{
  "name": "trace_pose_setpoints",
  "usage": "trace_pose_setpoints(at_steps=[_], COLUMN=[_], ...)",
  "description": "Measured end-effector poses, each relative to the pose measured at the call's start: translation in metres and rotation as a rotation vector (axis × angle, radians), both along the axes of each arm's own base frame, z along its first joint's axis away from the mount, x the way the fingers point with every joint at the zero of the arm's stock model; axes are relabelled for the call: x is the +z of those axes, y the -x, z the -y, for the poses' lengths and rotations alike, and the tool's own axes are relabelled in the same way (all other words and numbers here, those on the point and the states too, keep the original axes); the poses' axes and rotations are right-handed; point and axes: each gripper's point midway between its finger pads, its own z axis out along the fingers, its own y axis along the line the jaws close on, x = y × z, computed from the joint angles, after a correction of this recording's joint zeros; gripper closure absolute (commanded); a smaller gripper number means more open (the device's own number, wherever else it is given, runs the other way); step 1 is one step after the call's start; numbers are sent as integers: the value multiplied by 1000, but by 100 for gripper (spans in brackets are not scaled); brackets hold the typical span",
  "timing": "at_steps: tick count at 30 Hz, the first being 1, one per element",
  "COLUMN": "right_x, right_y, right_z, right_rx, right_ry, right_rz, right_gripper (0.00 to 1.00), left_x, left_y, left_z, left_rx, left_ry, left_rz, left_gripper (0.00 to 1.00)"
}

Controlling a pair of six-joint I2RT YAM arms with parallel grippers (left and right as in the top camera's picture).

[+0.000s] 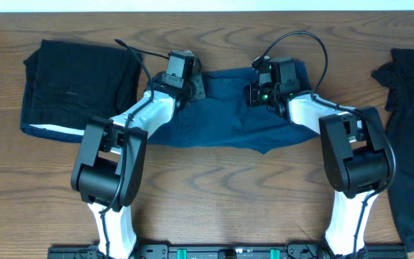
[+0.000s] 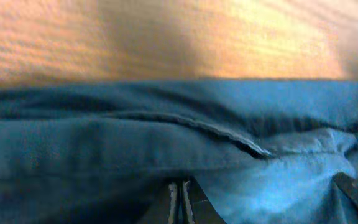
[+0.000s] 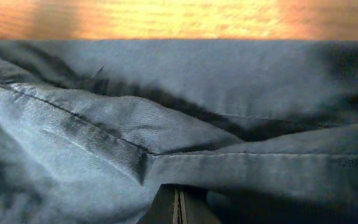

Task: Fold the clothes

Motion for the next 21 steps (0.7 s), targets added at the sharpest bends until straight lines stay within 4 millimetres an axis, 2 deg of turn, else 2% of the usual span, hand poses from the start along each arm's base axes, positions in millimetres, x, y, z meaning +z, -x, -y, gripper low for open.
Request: trace_pose_setpoints(at_steps=[2,3,5,9,12,14,18,21], right_x=[0,1,3,11,16,17,24,35], right_y=[-4,-6,-11,-24,-32,-37,-46,-56], right_z=[3,4,5,7,11,16,25,27], right_rx=[-18,-27,-39,-61,-92,-114,-163,-180], right_ry=[15,18,20,25,34,56,81,72], right_rz=[17,25,47,116,155,175,224,282], right_gripper=[92,85,81,68,53,49,25,20], left_x=[-6,-13,-27,-27,-26,-26,-25,-19], left_y=[-6,-7,-12,-19,-21,-22,-22,-22], left_z=[-1,-1,-1,0,0,-1,0,-1], left_rx=[9,12,17,19,19,14,-30,-60], left_ry=[-6,-11,-16,-14,-14,-17,-48,-73], left_rz=[15,14,20,48,57,62,78,96], left_gripper=[94,94,94,94,94,94,89,88])
